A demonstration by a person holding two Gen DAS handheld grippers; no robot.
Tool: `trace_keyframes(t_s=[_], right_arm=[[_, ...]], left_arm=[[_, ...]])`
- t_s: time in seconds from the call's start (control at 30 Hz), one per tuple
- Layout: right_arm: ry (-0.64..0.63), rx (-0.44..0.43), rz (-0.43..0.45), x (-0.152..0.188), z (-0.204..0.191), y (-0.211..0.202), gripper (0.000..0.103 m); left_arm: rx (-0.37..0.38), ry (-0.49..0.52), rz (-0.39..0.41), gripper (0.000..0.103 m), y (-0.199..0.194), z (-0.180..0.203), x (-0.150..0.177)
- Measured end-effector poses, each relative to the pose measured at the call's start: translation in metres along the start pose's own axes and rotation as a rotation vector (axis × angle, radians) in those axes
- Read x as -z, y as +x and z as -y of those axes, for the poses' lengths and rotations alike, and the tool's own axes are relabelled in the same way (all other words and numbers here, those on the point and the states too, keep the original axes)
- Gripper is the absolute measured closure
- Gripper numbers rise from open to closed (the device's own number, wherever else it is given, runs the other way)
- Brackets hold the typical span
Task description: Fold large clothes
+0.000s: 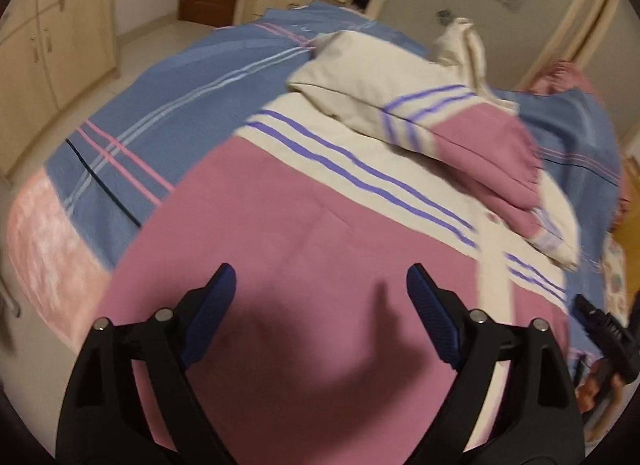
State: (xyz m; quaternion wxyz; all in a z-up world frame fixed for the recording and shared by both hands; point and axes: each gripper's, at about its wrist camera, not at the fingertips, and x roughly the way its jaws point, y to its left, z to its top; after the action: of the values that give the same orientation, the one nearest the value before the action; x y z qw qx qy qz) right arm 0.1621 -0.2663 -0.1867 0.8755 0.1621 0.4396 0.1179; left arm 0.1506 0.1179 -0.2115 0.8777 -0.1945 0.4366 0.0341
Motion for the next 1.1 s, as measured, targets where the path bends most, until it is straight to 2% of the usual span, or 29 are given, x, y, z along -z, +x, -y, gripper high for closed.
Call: trace_keyframes(t_s=[0.03,0.07,0.13,0.17,0.23,0.27,0.3,0.37,0.47,0.57,0.6,0.67,0.7,0.77,0.8,0.83,0.9,0.97,1.0,1.03,1.1], right_arm=[[-0.042,-0.017,-0.006,0.012,-0.014,-0.001,0.035],[-0.092,0.001,-0.019,0.024,-0.028,0.004,0.035],[-0.181,0.138,-0.094,0.049,-0.045,0.029,0.034],[-0.205,0.189,-0.103,0.058,-0.048,0.038,0.034],[-0.244,0.266,-0.063,0.067,-0.064,0.031,0.033],[-0.244,0.273,-0.058,0.07,-0.073,0.023,0.033],[-0.231,0.219,-0.024,0.073,-0.08,0.01,0.033],[-0.227,0.141,0.012,0.074,-0.085,0.002,0.029],[-0.249,0.198,-0.139,0.09,-0.081,0.042,0.02],[-0.343,0.26,-0.119,0.099,-0.099,0.04,0.017],[-0.338,0.252,-0.12,0.098,-0.103,0.034,0.017],[-0.328,0.164,-0.08,0.085,-0.1,0.019,0.017],[-0.345,0.153,-0.074,0.091,-0.106,0.012,0.017],[-0.362,0.183,-0.142,0.101,-0.108,0.028,0.017],[-0.36,0.21,-0.184,0.109,-0.103,0.038,0.014],[-0.375,0.237,-0.192,0.117,-0.102,0.049,0.009],[-0.418,0.258,-0.175,0.125,-0.11,0.047,0.006],[-0.416,0.233,-0.189,0.119,-0.116,0.039,0.007],[-0.398,0.183,-0.176,0.108,-0.113,0.034,0.008],[-0.375,0.12,-0.143,0.094,-0.112,0.025,0.008],[-0.349,0.092,-0.053,0.059,-0.113,0.014,0.008]], left_arm=[[-0.003,0.044,-0.006,0.012,-0.002,0.007,0.009],[-0.021,0.092,-0.019,0.011,0.0,0.013,0.018],[-0.09,0.199,-0.061,0.011,0.019,0.026,0.036],[-0.132,0.243,-0.076,0.01,0.03,0.029,0.044],[-0.168,0.285,-0.046,0.01,0.033,0.033,0.054],[-0.179,0.285,-0.055,0.011,0.029,0.034,0.055],[-0.174,0.267,-0.061,0.011,0.019,0.035,0.056],[-0.111,0.242,-0.049,0.011,0.0,0.034,0.061],[-0.15,0.27,-0.118,0.01,0.018,0.033,0.073],[-0.173,0.285,-0.106,0.01,0.016,0.038,0.079],[-0.171,0.275,-0.112,0.01,0.013,0.037,0.077],[-0.137,0.257,-0.102,0.01,-0.002,0.036,0.078],[-0.132,0.262,-0.097,0.01,-0.006,0.037,0.08],[-0.138,0.261,-0.133,0.009,-0.001,0.033,0.086],[-0.147,0.259,-0.156,0.008,0.009,0.029,0.09],[-0.151,0.267,-0.151,0.007,0.015,0.031,0.091],[-0.161,0.286,-0.14,0.007,0.015,0.033,0.092],[-0.149,0.274,-0.134,0.008,0.005,0.036,0.089],[-0.121,0.268,-0.118,0.008,-0.002,0.038,0.085],[-0.085,0.272,-0.088,0.008,-0.01,0.043,0.078],[-0.069,0.294,-0.035,0.008,-0.018,0.053,0.064]])
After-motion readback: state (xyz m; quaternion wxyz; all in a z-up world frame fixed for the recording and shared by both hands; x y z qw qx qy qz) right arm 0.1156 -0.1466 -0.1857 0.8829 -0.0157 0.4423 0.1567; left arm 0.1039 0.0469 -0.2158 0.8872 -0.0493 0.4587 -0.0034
